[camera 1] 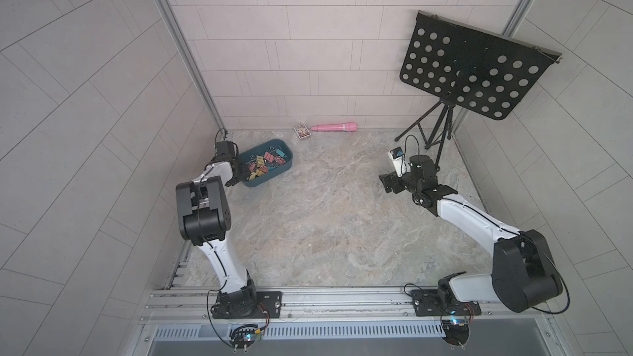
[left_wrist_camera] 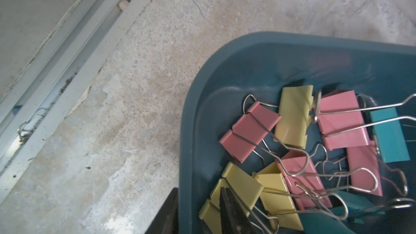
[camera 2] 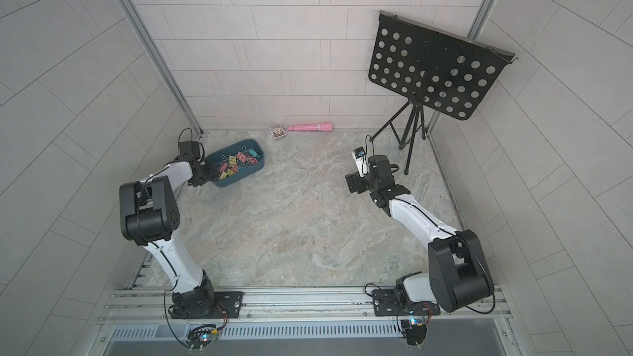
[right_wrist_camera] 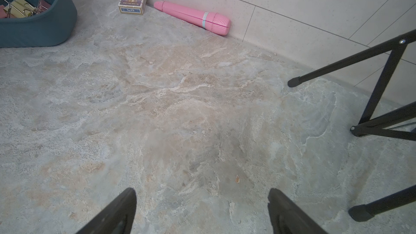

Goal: Take out the binder clips from the storage box
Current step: Move the storage box to the center of the board.

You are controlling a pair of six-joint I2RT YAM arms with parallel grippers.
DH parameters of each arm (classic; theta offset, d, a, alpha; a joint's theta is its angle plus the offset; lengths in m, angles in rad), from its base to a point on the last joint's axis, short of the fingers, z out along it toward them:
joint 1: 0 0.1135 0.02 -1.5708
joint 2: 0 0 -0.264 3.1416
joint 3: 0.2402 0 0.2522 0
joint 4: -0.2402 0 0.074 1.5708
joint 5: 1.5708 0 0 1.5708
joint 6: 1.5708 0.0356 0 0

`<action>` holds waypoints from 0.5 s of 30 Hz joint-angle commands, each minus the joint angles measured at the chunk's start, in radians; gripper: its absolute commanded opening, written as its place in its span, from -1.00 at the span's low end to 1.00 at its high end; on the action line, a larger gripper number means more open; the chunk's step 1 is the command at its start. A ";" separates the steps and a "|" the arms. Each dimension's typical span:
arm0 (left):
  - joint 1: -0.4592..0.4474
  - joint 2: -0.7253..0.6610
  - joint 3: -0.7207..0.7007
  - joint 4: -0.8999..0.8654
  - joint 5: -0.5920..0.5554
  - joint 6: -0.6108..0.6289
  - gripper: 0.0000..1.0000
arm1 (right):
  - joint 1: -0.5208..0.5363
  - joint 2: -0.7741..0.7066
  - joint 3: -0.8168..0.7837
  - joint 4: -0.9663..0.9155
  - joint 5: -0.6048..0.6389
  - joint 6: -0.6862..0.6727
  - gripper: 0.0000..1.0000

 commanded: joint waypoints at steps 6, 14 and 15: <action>-0.012 -0.016 -0.060 0.009 0.011 0.002 -0.48 | 0.006 -0.015 0.004 -0.020 0.031 -0.013 0.89; -0.049 -0.038 -0.072 -0.017 -0.004 0.026 -0.64 | 0.005 -0.006 0.006 -0.021 0.042 -0.020 0.89; -0.056 -0.039 -0.072 -0.020 -0.008 0.031 -0.65 | 0.005 -0.005 0.008 -0.022 0.043 -0.020 0.89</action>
